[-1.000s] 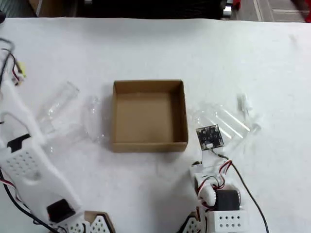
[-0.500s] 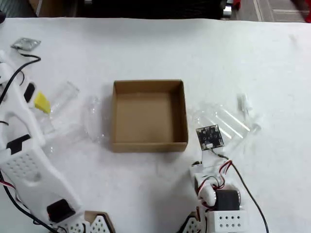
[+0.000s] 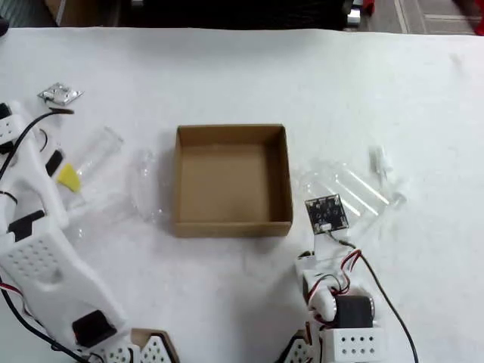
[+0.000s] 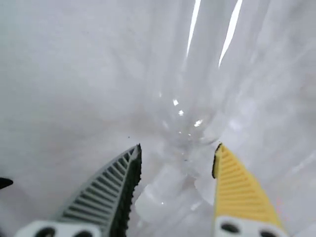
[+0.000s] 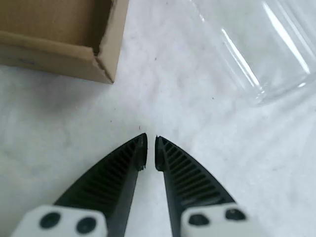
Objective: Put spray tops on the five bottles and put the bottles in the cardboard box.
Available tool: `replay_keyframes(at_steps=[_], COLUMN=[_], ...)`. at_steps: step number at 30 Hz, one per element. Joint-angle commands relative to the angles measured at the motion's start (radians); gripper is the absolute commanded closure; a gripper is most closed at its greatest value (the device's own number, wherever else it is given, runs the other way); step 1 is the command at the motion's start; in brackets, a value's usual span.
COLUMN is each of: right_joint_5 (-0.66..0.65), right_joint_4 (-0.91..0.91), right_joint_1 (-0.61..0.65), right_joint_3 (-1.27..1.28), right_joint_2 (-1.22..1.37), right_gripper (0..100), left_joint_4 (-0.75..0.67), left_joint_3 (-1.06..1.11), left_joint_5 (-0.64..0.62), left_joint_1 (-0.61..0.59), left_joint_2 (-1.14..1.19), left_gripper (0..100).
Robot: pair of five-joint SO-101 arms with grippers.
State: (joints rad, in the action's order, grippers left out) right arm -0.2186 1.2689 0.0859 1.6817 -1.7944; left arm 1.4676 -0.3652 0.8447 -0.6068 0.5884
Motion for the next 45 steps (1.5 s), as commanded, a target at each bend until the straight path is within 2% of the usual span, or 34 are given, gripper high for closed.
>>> replay_keyframes(at_steps=[1,11,13,17,21,27,29,34,38,41,45], right_joint_5=[0.0,0.0,0.0,0.0,0.0,0.0,0.0,0.0,0.0,0.0,0.0], right_joint_4=[0.002,0.002,0.002,0.002,0.002,0.002,0.002,0.002,0.002,0.002,0.002], right_joint_1=[-0.007,-0.008,-0.008,-0.008,-0.008,-0.008,-0.008,-0.008,-0.008,-0.008,-0.008], right_joint_3=[0.009,0.009,0.009,0.009,0.009,0.009,0.009,0.009,0.009,0.009,0.009], right_joint_2=[-0.008,-0.008,-0.008,-0.008,-0.008,-0.008,-0.008,-0.008,-0.008,-0.008,-0.008], right_gripper=[98.1,98.1,98.1,98.1,98.1,98.1,98.1,98.1,98.1,98.1,98.1], left_joint_4=[-0.021,-0.029,-0.028,-0.021,-0.021,-0.014,0.052,0.325,0.321,0.321,0.319], left_joint_3=[-0.003,0.029,0.029,0.029,0.038,0.026,-0.032,-0.308,-0.367,-0.321,-0.207], left_joint_5=[0.006,0.005,0.008,0.008,0.008,0.006,0.006,0.046,0.094,0.19,0.235], left_joint_1=[0.005,0.033,0.033,0.036,0.038,0.033,0.035,0.062,0.081,0.11,0.186], left_joint_2=[-0.036,0.022,0.027,0.03,0.033,0.016,-0.019,-0.162,-0.32,-0.463,-0.668], left_gripper=[78,78,83,99,94,98,98,98,98,98,98])
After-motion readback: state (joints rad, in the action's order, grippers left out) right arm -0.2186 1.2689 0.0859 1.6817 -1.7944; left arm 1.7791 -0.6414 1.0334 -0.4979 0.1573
